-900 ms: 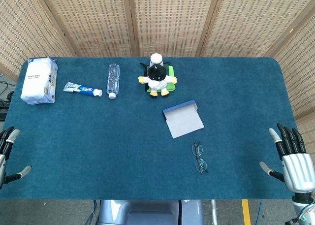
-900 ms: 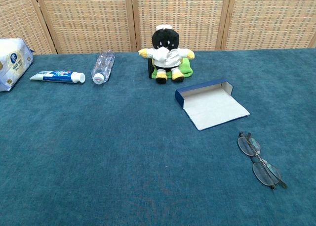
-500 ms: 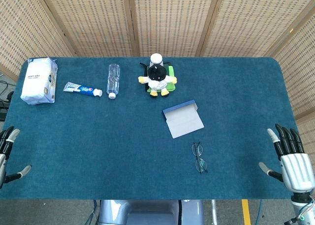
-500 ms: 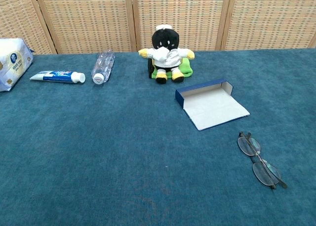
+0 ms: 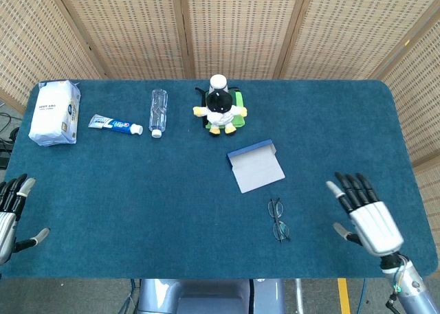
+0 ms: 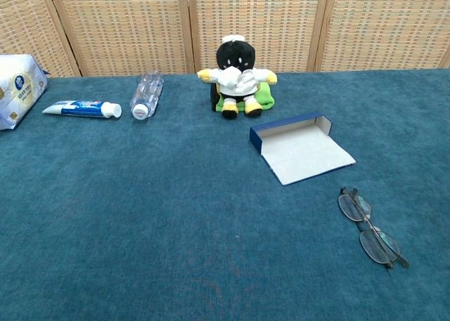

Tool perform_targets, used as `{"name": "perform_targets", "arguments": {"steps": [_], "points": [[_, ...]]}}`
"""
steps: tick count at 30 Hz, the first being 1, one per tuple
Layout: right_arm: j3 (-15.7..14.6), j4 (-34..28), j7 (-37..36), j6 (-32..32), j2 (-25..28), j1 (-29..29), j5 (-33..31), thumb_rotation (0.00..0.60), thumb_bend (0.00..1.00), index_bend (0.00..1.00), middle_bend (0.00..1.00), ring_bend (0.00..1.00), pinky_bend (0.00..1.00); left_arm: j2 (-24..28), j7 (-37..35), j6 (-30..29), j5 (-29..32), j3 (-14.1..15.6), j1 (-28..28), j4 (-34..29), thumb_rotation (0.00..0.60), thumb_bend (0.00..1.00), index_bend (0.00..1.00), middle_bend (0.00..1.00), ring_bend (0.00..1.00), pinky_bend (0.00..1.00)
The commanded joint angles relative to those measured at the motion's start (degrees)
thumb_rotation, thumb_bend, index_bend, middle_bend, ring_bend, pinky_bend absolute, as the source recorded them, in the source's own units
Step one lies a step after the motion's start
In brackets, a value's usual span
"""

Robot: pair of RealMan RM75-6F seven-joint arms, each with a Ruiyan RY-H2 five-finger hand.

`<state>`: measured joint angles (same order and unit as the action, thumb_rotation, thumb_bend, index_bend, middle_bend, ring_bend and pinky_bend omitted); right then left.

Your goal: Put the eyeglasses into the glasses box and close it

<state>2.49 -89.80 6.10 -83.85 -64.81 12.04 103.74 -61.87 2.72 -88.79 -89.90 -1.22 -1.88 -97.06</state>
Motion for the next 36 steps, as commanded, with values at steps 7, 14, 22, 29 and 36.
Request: {"name": "perform_targets", "arguments": {"steps": [7, 14, 22, 29, 36], "points": [[-1.3, -1.0, -0.7, 16.5, 1.2, 14.3, 10.1, 0.600, 1.00, 0.15, 0.08, 0.00, 0.00, -1.4, 1.4, 3.3, 2.5, -1.1, -2.0, 1.0, 0.600, 0.01, 0.00, 0.00, 0.00, 0.00], [-0.7, 2.0, 3.5, 28.8, -3.8, 22.0, 10.2, 0.600, 1.00, 0.16, 0.10, 0.00, 0.00, -2.7, 2.3, 5.6, 4.1, -2.4, -3.9, 2.1, 0.600, 0.02, 0.00, 0.00, 0.00, 0.00], [1.3, 4.9, 7.5, 38.2, -10.1, 28.0, 7.1, 0.600, 1.00, 0.17, 0.11, 0.00, 0.03, -3.2, 3.7, 7.7, 7.2, -3.2, -4.8, 2.0, 0.600, 0.02, 0.00, 0.00, 0.00, 0.00], [1.5, 7.3, 10.2, 42.0, -13.0, 30.2, 4.1, 0.600, 1.00, 0.18, 0.13, 0.00, 0.03, -3.2, 4.0, 8.6, 9.1, -3.5, -5.1, 1.9, 0.600, 0.02, 0.00, 0.00, 0.00, 0.00], [0.4, 10.1, 12.5, 42.0, -13.9, 29.9, 1.8, 0.600, 1.00, 0.23, 0.17, 0.00, 0.03, -2.9, 3.7, 8.8, 9.6, -3.4, -5.1, 1.8, 0.600, 0.02, 0.00, 0.00, 0.00, 0.00]]}}
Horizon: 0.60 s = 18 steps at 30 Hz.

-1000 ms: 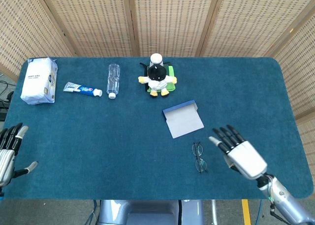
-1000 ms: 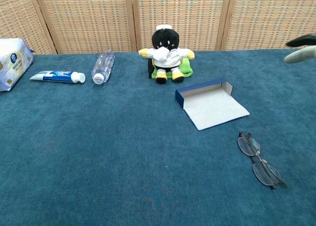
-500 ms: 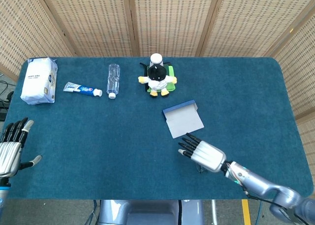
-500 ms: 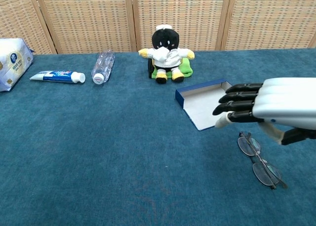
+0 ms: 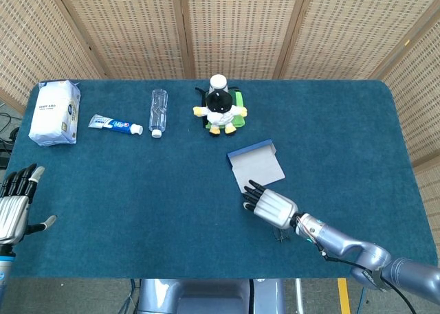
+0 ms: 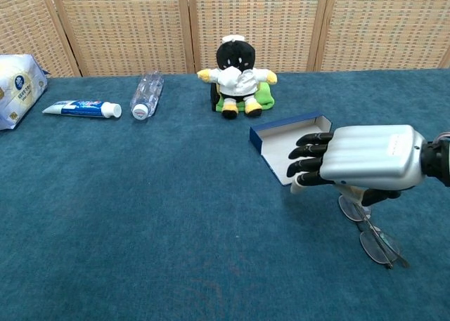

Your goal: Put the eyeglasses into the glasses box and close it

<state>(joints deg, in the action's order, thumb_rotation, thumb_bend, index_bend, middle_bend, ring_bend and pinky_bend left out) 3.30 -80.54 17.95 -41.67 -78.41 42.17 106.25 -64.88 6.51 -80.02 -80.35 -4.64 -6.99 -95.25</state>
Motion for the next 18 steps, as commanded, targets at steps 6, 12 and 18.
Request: {"name": "perform_targets", "arguments": {"steps": [6, 12, 18], "points": [[-1.4, 1.8, 1.4, -1.2, 0.2, -0.8, -2.1, 0.600, 1.00, 0.30, 0.24, 0.00, 0.04, 0.2, -0.3, 0.5, 0.1, 0.2, -0.3, 0.0, 0.600, 0.02, 0.00, 0.00, 0.00, 0.00], [-2.5, 2.3, 2.0, -1.7, 0.9, -1.1, -2.9, 0.600, 1.00, 0.35, 0.28, 0.01, 0.04, 0.2, -0.2, 0.8, 0.2, 0.3, -0.5, 0.0, 0.600, 0.02, 0.00, 0.00, 0.00, 0.00], [-3.7, 3.0, 2.3, -2.2, 1.7, -1.6, -3.7, 0.600, 1.00, 0.37, 0.30, 0.03, 0.04, 0.2, -0.1, 0.7, 0.1, 0.5, -0.6, -0.2, 0.600, 0.02, 0.00, 0.00, 0.00, 0.00]]}}
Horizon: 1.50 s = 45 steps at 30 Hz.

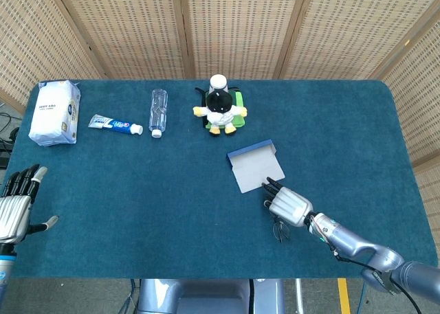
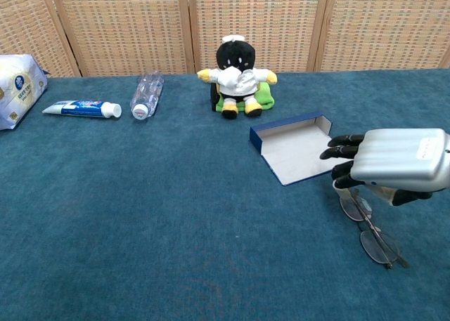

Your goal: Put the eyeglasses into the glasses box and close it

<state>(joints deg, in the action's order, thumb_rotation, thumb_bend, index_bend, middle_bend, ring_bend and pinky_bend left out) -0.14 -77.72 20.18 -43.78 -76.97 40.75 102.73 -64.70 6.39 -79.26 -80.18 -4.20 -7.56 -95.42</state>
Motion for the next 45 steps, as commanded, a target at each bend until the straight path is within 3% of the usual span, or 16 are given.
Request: {"name": "perform_targets", "arguments": {"steps": [1, 16, 24, 25, 27, 29, 31, 39, 45], "points": [[-0.5, 0.2, 0.2, 0.0, 0.4, -0.2, -0.3, 0.600, 1.00, 0.37, 0.30, 0.03, 0.04, 0.0, 0.1, 0.0, -0.1, 0.1, 0.0, -0.1, 0.600, 0.02, 0.00, 0.00, 0.00, 0.00], [-3.0, 0.7, 4.9, -0.5, 4.5, -2.1, -3.0, 0.600, 1.00, 0.41, 0.34, 0.08, 0.09, -0.3, 0.7, 0.1, -0.4, 0.7, -0.2, -0.3, 0.600, 0.02, 0.00, 0.00, 0.00, 0.00], [-2.7, -3.7, 9.7, 2.7, 8.8, -3.1, -8.7, 0.600, 1.00, 0.41, 0.33, 0.11, 0.13, -0.6, 1.4, 0.4, -0.3, 0.9, -0.4, -0.4, 0.600, 0.02, 0.00, 0.00, 0.00, 0.00], [-2.6, -4.4, 10.0, 2.9, 9.3, -3.1, -9.2, 0.600, 1.00, 0.41, 0.30, 0.11, 0.14, -0.6, 1.5, 0.5, -0.3, 0.9, -0.5, -0.4, 0.600, 0.02, 0.00, 0.00, 0.00, 0.00], [-2.5, -5.6, 10.2, 2.6, 10.0, -3.3, -9.9, 0.600, 0.87, 0.39, 0.14, 0.06, 0.14, -0.6, 1.5, 0.5, -0.3, 1.0, -0.5, -0.4, 0.600, 0.02, 0.00, 0.00, 0.00, 0.00], [-2.2, -6.3, 9.1, 0.4, 10.2, -3.8, -9.5, 0.600, 0.47, 0.33, 0.00, 0.00, 0.14, -0.6, 1.5, 0.5, -0.3, 1.0, -0.5, -0.5, 0.600, 0.02, 0.00, 0.00, 0.00, 0.00], [-1.7, -6.2, 6.8, -3.4, 9.6, -4.4, -7.9, 0.600, 0.27, 0.30, 0.00, 0.00, 0.14, -0.5, 1.5, 0.4, -0.2, 0.9, -0.5, -0.5, 0.600, 0.02, 0.00, 0.00, 0.00, 0.00], [-5.1, -1.2, -11.2, -13.6, 6.6, -3.2, 3.4, 0.600, 0.23, 0.30, 0.00, 0.00, 0.14, -0.5, 1.3, 0.7, 0.0, 1.0, -0.7, -0.4, 0.600, 0.02, 0.00, 0.00, 0.00, 0.00], [-8.0, 6.1, -18.8, -18.4, 2.3, -2.1, 9.5, 0.600, 0.23, 0.30, 0.00, 0.00, 0.14, -0.4, 1.1, 0.5, 0.0, 1.0, -0.7, -0.4, 0.600, 0.02, 0.00, 0.00, 0.00, 0.00]]}}
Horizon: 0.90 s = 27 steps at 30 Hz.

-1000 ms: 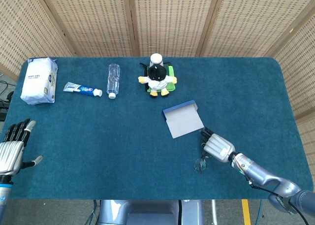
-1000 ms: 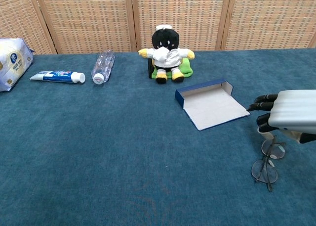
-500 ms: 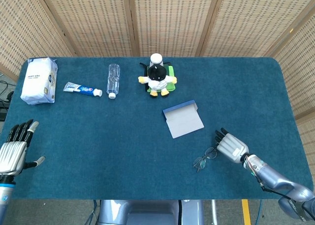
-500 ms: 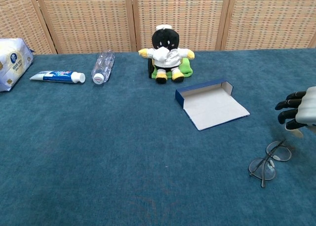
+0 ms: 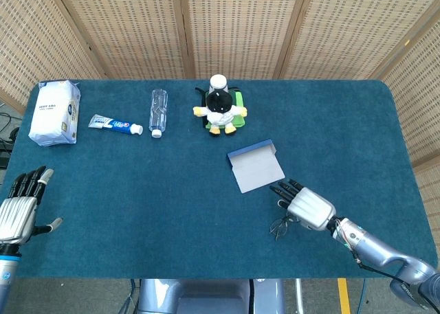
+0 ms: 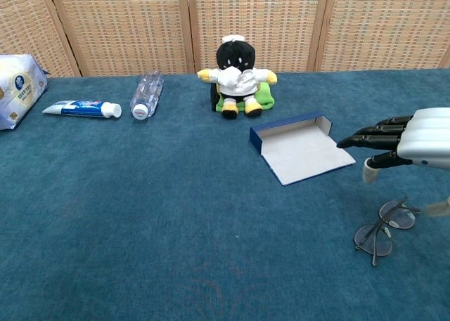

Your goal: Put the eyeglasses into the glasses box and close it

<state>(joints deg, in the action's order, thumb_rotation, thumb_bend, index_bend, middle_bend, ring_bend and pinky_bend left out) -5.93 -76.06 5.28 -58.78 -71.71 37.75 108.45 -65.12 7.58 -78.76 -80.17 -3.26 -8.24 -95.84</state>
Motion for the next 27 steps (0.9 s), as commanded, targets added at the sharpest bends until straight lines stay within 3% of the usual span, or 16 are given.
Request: {"name": "perform_targets", "arguments": {"steps": [1, 6, 27], "points": [[-2.6, 5.7, -4.6, -3.9, -3.9, 1.0, 4.5, 0.600, 0.24, 0.30, 0.00, 0.00, 0.14, 0.0, 0.0, 0.0, 0.0, 0.0, 0.0, 0.1, 0.600, 0.02, 0.00, 0.00, 0.00, 0.00], [-3.6, 8.9, -5.9, -5.1, -6.5, 1.2, 5.8, 0.600, 0.34, 0.32, 0.00, 0.00, 0.14, -0.1, 0.1, 0.1, 0.0, 0.1, -0.1, 0.1, 0.600, 0.02, 0.00, 0.00, 0.00, 0.00], [-5.7, 19.2, -8.4, -8.7, -12.4, 0.1, 5.9, 0.600, 0.42, 0.41, 0.00, 0.00, 0.14, -0.4, 0.5, 0.2, 0.3, 0.3, -0.2, 0.4, 0.600, 0.03, 0.00, 0.00, 0.00, 0.00]]}}
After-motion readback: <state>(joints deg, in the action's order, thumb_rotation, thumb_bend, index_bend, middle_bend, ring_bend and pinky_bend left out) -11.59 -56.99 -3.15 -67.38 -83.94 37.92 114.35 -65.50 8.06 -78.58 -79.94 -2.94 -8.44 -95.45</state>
